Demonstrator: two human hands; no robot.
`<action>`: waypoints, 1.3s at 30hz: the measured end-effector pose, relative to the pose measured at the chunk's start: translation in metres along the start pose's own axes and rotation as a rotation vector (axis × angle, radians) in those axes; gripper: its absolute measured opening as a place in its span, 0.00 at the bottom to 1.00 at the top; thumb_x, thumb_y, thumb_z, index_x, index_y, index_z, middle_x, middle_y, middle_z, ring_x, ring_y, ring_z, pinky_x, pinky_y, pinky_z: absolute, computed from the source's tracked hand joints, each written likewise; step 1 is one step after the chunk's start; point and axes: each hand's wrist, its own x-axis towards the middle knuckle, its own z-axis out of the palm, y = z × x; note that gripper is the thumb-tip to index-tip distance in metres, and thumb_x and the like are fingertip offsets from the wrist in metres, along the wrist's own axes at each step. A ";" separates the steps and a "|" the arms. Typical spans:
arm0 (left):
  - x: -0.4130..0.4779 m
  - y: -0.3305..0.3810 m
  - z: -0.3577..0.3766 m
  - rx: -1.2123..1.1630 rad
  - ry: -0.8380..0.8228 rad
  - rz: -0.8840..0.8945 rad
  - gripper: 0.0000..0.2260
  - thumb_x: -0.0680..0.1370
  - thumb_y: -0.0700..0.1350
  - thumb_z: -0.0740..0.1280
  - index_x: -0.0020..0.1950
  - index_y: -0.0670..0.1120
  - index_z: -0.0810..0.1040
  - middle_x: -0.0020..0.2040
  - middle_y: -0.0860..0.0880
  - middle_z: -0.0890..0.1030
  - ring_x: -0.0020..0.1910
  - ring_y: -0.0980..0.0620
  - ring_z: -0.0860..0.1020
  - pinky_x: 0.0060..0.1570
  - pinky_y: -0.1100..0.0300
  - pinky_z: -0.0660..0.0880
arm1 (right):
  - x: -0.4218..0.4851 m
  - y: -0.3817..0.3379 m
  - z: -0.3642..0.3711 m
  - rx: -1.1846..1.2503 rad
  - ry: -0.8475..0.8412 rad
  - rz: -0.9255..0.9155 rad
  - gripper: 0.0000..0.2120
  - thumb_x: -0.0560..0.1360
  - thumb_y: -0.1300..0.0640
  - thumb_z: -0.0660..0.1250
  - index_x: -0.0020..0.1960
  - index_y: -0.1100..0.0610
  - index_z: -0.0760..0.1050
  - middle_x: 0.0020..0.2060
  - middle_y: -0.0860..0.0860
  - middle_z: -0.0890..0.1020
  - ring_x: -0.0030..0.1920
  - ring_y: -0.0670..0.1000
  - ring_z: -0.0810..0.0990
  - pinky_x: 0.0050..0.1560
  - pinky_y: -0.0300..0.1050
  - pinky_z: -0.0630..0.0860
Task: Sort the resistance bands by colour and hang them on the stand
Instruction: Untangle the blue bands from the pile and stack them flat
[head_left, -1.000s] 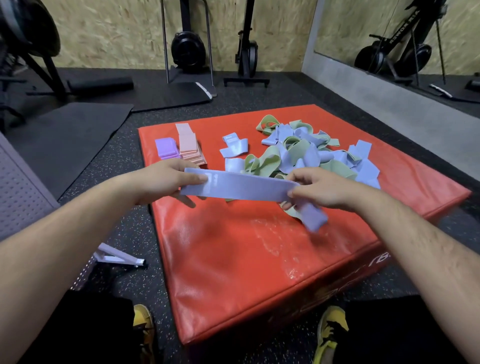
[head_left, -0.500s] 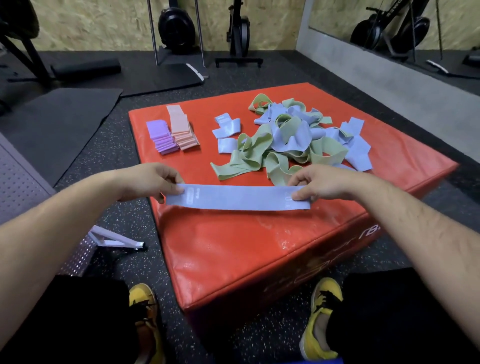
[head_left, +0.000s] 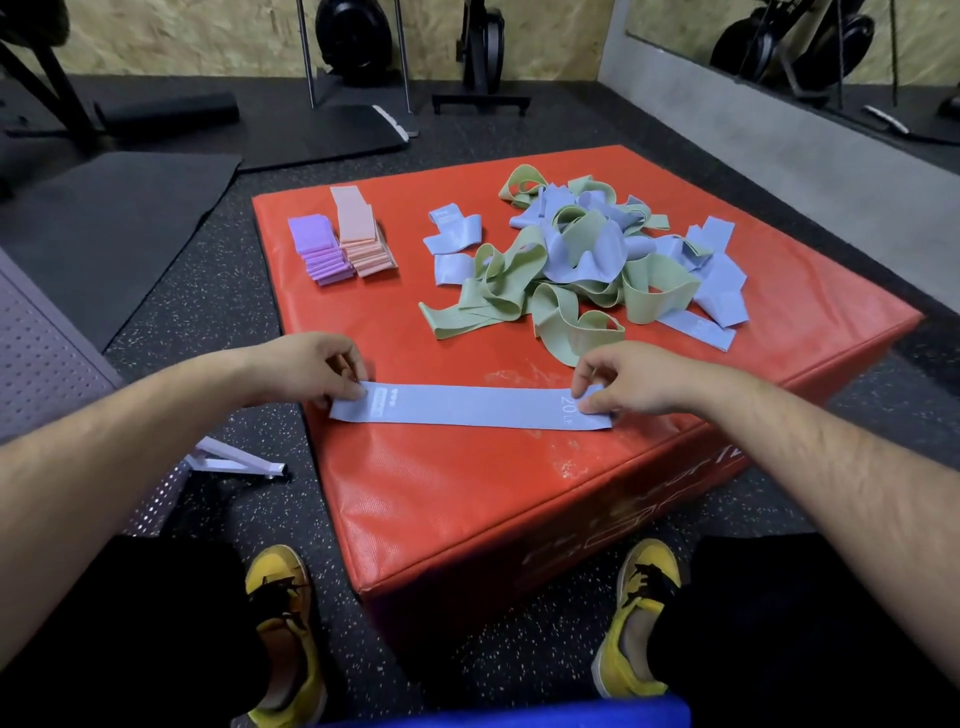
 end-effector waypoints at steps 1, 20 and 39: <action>-0.001 0.001 0.001 0.027 0.009 0.004 0.07 0.74 0.37 0.74 0.50 0.41 0.80 0.41 0.45 0.78 0.33 0.52 0.76 0.33 0.62 0.76 | 0.000 0.001 0.000 -0.022 0.003 0.000 0.05 0.72 0.60 0.75 0.47 0.54 0.81 0.34 0.48 0.77 0.30 0.48 0.78 0.35 0.38 0.74; 0.020 0.034 0.009 0.289 0.199 0.284 0.02 0.75 0.43 0.72 0.45 0.45 0.81 0.41 0.51 0.81 0.36 0.58 0.75 0.34 0.70 0.69 | 0.011 -0.030 -0.003 -0.172 0.215 -0.131 0.03 0.72 0.49 0.73 0.41 0.47 0.82 0.33 0.44 0.77 0.35 0.43 0.74 0.38 0.39 0.70; 0.162 0.081 0.004 0.074 0.320 0.116 0.08 0.77 0.45 0.69 0.55 0.47 0.81 0.46 0.44 0.82 0.36 0.51 0.76 0.33 0.61 0.70 | 0.132 -0.101 0.000 -0.094 0.374 -0.176 0.07 0.76 0.55 0.63 0.47 0.48 0.79 0.46 0.46 0.81 0.48 0.51 0.79 0.51 0.52 0.78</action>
